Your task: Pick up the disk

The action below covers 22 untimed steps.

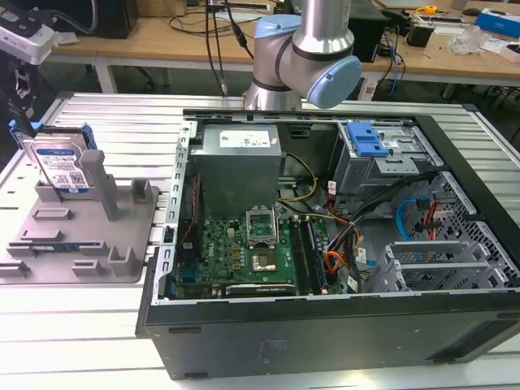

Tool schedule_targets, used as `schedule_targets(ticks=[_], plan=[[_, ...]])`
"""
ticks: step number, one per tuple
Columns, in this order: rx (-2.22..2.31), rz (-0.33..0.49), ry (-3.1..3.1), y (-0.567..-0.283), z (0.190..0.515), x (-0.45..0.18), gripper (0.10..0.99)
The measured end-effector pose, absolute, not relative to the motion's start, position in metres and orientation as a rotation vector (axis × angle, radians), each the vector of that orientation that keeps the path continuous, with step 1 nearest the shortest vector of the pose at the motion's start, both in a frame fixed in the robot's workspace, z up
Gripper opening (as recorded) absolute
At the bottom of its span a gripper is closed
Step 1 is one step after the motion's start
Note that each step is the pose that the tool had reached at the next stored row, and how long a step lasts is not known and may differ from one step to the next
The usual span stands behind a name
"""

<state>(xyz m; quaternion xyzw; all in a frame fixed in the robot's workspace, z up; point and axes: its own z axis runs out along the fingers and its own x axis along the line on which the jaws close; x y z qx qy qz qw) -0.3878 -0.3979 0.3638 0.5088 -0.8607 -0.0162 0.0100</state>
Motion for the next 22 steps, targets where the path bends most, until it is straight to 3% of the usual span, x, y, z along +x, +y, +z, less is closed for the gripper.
schedule_targets(ticks=[22], plan=[[2.167, -0.008, -2.258, -0.3979, 0.3577, -0.3871, 0.541]])
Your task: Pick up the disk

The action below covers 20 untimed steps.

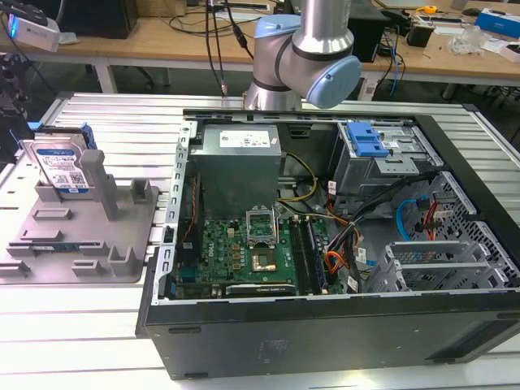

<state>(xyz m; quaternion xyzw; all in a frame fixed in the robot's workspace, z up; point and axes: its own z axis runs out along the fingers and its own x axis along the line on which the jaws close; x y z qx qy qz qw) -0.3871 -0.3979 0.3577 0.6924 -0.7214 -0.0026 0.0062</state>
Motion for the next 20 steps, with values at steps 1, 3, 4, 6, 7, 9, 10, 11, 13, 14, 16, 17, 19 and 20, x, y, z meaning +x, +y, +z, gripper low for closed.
schedule_targets(ticks=[1, 3, 4, 6, 7, 9, 10, 11, 13, 14, 16, 17, 19, 20], plan=[[2.167, -0.008, -2.257, -0.398, 0.358, -0.387, 0.541], [2.167, -0.008, -2.257, -0.398, 0.358, -0.387, 0.541], [2.167, -0.008, -2.257, -0.398, 0.358, -0.387, 0.541], [2.165, -0.008, -2.259, -0.396, 0.358, -0.389, 0.541], [2.164, -0.008, -2.26, -0.394, 0.358, -0.391, 0.541], [2.164, -0.008, -2.261, -0.391, 0.358, -0.395, 0.541], [2.163, -0.008, -2.262, -0.39, 0.358, -0.398, 0.541], [2.162, -0.008, -2.263, -0.389, 0.358, -0.4, 0.541], [2.161, -0.007, -2.264, -0.381, 0.358, -0.402, 0.541], [2.161, -0.007, -2.264, -0.376, 0.358, -0.402, 0.541], [2.161, -0.007, -2.264, -0.368, 0.358, -0.402, 0.541], [2.161, -0.007, -2.264, -0.364, 0.358, -0.402, 0.541], [2.161, -0.007, -2.264, -0.349, 0.357, -0.402, 0.541], [2.161, -0.007, -2.264, -0.341, 0.357, -0.402, 0.541]])
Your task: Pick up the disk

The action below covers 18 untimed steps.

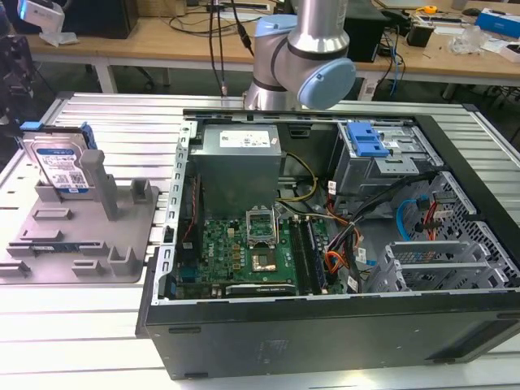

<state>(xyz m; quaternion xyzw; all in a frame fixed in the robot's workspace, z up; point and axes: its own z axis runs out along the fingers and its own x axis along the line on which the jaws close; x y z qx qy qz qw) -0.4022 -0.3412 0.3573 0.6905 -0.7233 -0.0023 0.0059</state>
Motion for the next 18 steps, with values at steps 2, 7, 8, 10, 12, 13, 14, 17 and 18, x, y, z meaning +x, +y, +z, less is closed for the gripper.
schedule_targets(ticks=[2, 7, 8, 10, 12, 13, 14, 17, 18], plan=[[2.161, -0.007, -2.264, -0.335, 0.357, -0.403, 0.541], [2.16, -0.007, -2.265, -0.321, 0.356, -0.413, 0.541], [2.16, -0.007, -2.265, -0.318, 0.356, -0.414, 0.541], [2.16, -0.007, -2.265, -0.318, 0.355, -0.415, 0.541], [2.16, -0.007, -2.265, -0.317, 0.355, -0.415, 0.541], [2.16, -0.007, -2.265, -0.317, 0.355, -0.414, 0.541], [2.16, -0.007, -2.265, -0.317, 0.355, -0.414, 0.541], [2.16, -0.007, -2.265, -0.317, 0.355, -0.412, 0.541], [2.16, -0.007, -2.265, -0.317, 0.355, -0.412, 0.541]])
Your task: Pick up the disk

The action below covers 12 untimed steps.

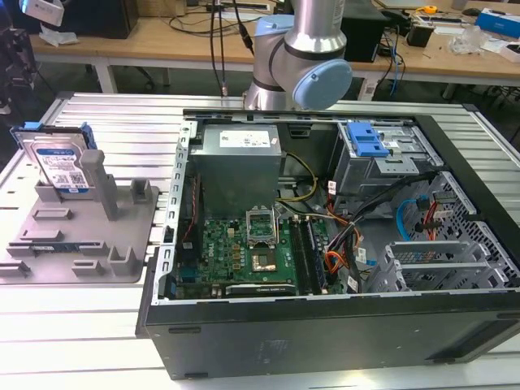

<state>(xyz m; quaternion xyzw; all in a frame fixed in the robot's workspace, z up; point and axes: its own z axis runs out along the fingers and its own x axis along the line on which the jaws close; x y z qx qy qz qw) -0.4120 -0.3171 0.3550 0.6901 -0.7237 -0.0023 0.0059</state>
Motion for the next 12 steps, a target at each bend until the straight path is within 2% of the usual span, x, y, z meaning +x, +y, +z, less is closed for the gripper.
schedule_targets(ticks=[12], plan=[[2.16, -0.007, -2.265, -0.316, 0.341, -0.411, 0.541]])
